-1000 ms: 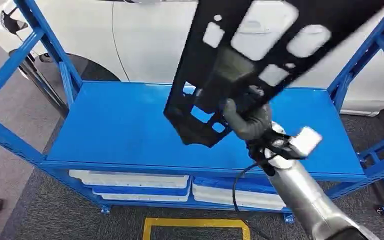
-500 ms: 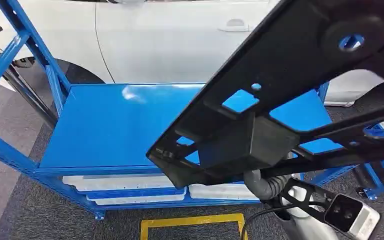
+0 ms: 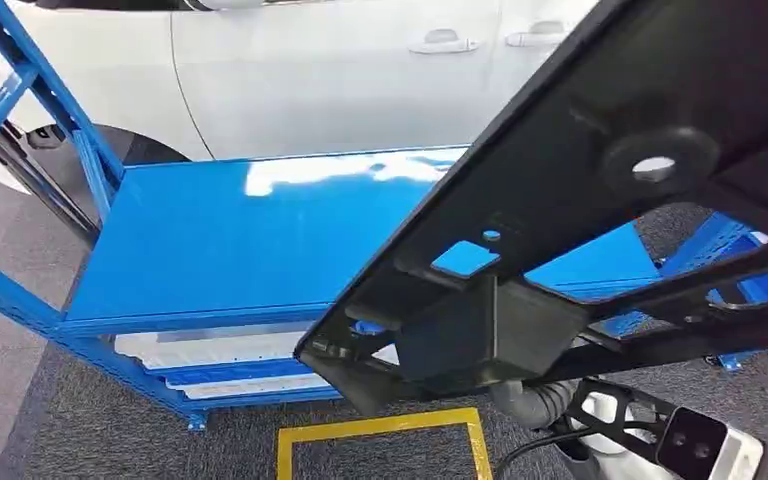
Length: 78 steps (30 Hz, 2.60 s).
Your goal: Take the parts from the cabinet and place them on the table.
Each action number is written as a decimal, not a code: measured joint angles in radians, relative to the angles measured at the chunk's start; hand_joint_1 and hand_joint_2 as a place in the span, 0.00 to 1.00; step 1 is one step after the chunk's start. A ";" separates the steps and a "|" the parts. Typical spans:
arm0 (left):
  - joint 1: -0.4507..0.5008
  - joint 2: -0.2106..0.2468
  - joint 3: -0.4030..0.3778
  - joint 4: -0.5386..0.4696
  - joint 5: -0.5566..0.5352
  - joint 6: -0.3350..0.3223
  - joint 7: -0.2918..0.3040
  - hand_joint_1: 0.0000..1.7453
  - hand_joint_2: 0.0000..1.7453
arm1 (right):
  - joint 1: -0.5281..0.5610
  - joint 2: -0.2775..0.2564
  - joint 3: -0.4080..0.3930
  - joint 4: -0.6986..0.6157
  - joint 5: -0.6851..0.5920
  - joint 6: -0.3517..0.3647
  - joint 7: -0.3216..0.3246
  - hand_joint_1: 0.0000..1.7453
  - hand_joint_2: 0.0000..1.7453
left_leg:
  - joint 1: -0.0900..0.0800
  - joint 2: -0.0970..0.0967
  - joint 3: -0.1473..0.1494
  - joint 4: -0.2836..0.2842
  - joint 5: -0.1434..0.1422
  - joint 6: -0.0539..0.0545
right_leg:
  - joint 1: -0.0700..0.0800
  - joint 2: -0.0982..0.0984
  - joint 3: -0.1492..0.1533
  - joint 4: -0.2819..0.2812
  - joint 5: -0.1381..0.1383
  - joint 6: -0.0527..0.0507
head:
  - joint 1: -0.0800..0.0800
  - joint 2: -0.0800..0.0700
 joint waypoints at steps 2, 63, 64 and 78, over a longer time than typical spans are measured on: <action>0.001 0.002 0.003 0.000 0.002 0.004 0.020 0.00 1.00 | 0.009 0.000 -0.012 -0.009 0.008 0.005 0.000 1.00 1.00 | 0.000 0.000 0.032 0.005 0.028 0.001 | 0.002 0.002 -0.027 0.004 0.017 0.001 | 0.000 0.000; 0.014 -0.022 0.047 0.000 -0.001 0.033 0.073 0.00 1.00 | 0.092 0.003 -0.158 -0.069 0.001 0.156 0.000 1.00 1.00 | -0.001 0.001 0.033 0.032 0.033 -0.005 | -0.003 0.004 -0.057 0.003 0.044 0.000 | 0.000 0.000; 0.012 -0.023 0.047 0.000 0.000 0.037 0.077 0.00 1.00 | 0.091 0.003 -0.160 -0.061 0.005 0.155 0.000 1.00 1.00 | -0.001 0.000 0.073 -0.009 0.073 -0.003 | -0.003 0.004 -0.074 0.004 0.056 0.003 | 0.000 0.000; 0.001 -0.031 0.047 0.000 0.014 0.052 0.111 0.00 1.00 | 0.062 0.005 -0.151 0.020 -0.003 0.108 0.000 1.00 1.00 | -0.016 0.004 0.217 -0.321 0.113 0.054 | -0.014 0.007 -0.188 0.316 -0.084 0.051 | 0.000 0.000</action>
